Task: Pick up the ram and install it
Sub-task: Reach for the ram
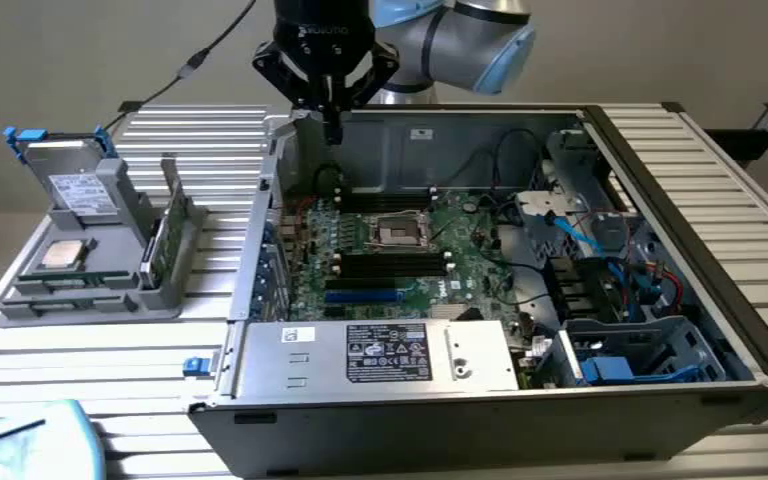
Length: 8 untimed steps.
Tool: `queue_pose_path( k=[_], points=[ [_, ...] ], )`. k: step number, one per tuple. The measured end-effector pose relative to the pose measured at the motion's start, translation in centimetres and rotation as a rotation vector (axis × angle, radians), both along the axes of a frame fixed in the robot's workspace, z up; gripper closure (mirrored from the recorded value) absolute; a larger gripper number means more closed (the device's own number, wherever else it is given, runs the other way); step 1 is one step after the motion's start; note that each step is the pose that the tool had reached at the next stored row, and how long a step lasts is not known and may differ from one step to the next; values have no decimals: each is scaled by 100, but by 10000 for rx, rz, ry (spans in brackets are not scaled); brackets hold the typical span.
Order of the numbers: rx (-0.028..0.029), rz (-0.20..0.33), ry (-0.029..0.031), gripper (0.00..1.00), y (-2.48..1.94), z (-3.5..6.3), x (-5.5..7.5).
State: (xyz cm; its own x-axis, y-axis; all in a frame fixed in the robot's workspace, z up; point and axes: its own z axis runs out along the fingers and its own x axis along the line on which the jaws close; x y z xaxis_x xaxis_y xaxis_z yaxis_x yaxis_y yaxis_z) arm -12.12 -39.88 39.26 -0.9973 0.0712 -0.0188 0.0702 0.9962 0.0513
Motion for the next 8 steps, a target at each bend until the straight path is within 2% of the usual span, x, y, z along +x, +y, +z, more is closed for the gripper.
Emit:
queue_pose_path(
  k=[8],
  points=[
    [3,0,0,90,0,0,0]
  ],
)
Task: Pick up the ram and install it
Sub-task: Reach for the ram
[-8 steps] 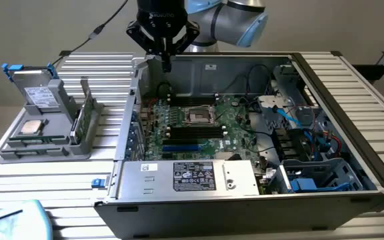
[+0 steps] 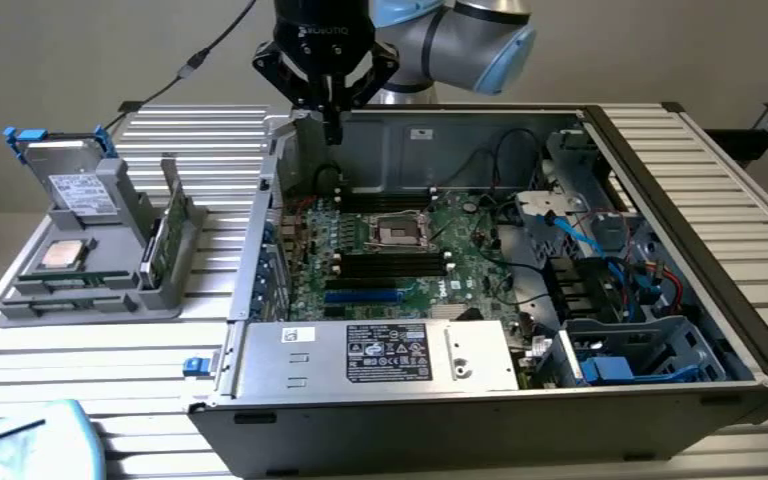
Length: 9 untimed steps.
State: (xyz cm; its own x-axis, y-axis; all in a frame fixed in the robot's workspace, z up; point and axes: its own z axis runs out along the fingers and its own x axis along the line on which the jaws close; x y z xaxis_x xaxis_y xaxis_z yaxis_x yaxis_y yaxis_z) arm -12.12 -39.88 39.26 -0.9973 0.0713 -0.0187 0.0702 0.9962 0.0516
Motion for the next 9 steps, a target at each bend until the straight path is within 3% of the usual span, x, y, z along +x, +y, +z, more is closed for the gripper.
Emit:
queue_pose_path(
  k=[1,2,7,9],
  points=[
    [0,1,13,90,0,0,0],
    [0,2,84,90,-1,-1,-4],
    [1,0,834,90,0,-5,-116],
    [1,0,1079,90,0,-9,-173]
  ],
)
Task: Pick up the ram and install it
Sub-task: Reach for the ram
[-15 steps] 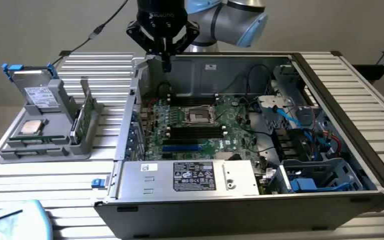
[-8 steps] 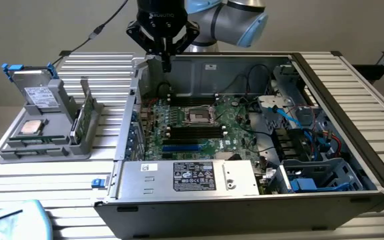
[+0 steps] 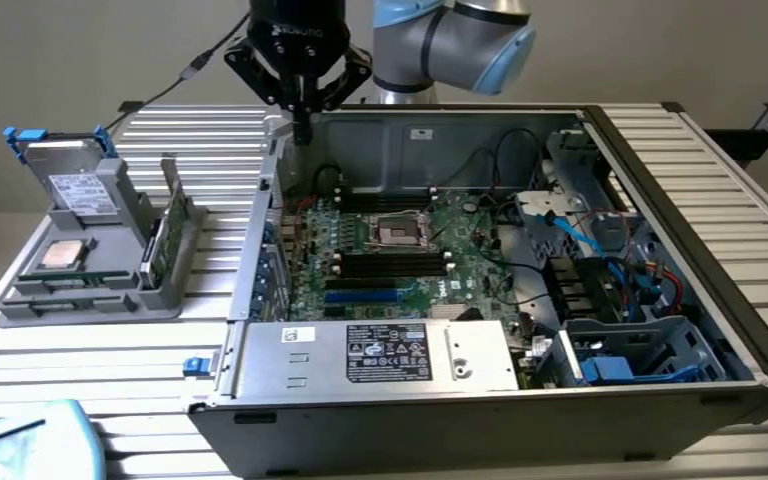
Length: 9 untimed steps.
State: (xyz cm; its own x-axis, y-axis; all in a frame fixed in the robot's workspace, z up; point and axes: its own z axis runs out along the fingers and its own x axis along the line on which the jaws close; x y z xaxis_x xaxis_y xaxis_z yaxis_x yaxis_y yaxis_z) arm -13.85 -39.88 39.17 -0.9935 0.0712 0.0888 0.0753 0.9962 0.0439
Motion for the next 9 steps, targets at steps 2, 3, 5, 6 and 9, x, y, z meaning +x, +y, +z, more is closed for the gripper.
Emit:
queue_pose_path(
  k=[2,3,5,6,9],
  points=[
    [-2,1,58,90,0,-4,-84],
    [-1,1,56,90,0,-11,-130],
    [0,2,53,90,0,-25,-221],
    [-1,0,53,90,0,-31,-267],
    [-1,1,50,90,0,-52,-405]
  ],
)
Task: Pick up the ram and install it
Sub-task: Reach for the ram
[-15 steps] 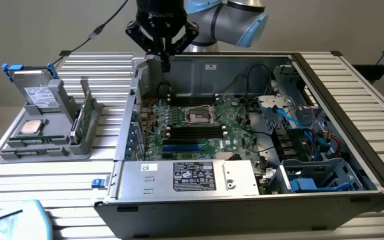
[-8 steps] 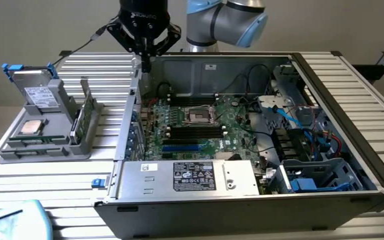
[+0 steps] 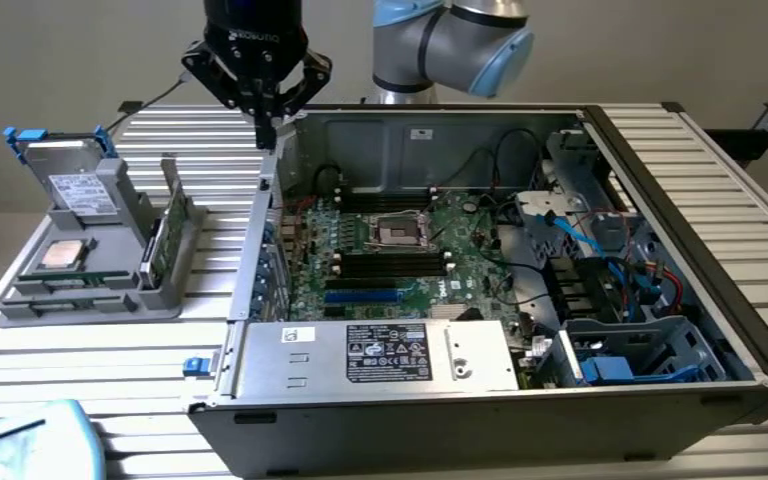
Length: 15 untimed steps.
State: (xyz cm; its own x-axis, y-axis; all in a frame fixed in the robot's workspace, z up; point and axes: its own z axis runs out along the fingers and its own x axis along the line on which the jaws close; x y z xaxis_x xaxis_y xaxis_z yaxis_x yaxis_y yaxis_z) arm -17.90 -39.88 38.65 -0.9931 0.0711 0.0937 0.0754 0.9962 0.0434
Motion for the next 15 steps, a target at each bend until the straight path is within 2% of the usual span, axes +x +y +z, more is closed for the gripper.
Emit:
queue_pose_path(
  k=[3,10,15],
  points=[
    [0,0,-17,90,0,-28,-135],
    [2,1,-108,90,0,-105,-455],
    [8,1,-149,90,0,-163,-680]
  ],
)
